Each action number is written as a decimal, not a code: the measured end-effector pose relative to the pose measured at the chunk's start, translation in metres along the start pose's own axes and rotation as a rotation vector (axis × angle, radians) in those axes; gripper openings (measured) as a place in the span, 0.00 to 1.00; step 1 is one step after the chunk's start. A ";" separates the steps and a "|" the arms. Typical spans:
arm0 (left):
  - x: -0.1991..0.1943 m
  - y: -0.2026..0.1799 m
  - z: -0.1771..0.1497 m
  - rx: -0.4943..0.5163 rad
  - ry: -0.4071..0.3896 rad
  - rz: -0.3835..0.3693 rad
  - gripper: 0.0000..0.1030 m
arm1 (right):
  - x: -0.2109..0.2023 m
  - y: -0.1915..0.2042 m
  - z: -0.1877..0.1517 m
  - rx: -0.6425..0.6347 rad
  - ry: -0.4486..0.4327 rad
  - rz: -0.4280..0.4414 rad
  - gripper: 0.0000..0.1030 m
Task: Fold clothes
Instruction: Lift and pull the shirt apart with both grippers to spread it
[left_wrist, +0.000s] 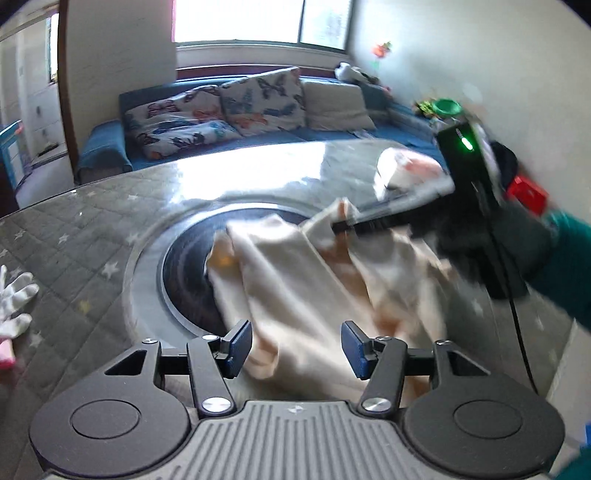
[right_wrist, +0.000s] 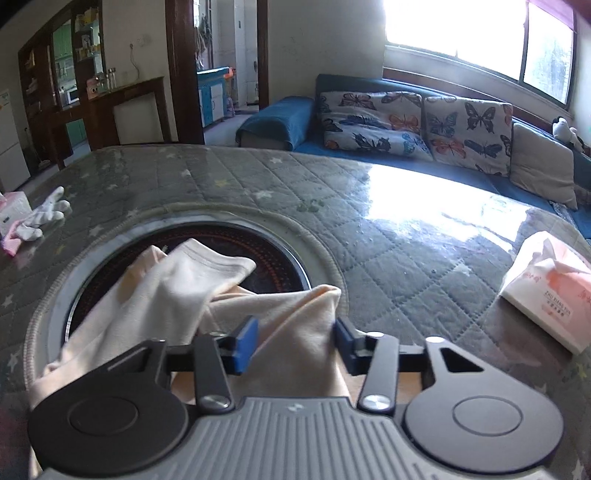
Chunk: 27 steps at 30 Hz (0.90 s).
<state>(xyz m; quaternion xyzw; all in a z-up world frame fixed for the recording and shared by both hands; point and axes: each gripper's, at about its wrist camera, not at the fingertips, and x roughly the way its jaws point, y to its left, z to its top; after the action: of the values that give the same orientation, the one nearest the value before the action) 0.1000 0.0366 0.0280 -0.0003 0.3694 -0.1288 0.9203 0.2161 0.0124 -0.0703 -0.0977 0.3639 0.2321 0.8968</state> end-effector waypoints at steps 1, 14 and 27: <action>0.009 -0.003 0.006 0.002 -0.002 0.010 0.55 | 0.001 -0.001 -0.001 0.001 0.003 -0.004 0.30; 0.106 -0.019 0.035 -0.033 0.097 0.104 0.54 | -0.020 -0.014 -0.007 0.027 -0.046 -0.057 0.07; 0.115 -0.032 0.028 0.042 0.092 0.155 0.33 | -0.092 -0.018 -0.040 0.034 -0.130 -0.174 0.06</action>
<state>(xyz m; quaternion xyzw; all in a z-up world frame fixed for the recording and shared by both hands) 0.1916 -0.0240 -0.0271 0.0535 0.4076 -0.0646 0.9093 0.1427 -0.0493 -0.0346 -0.0986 0.2991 0.1528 0.9367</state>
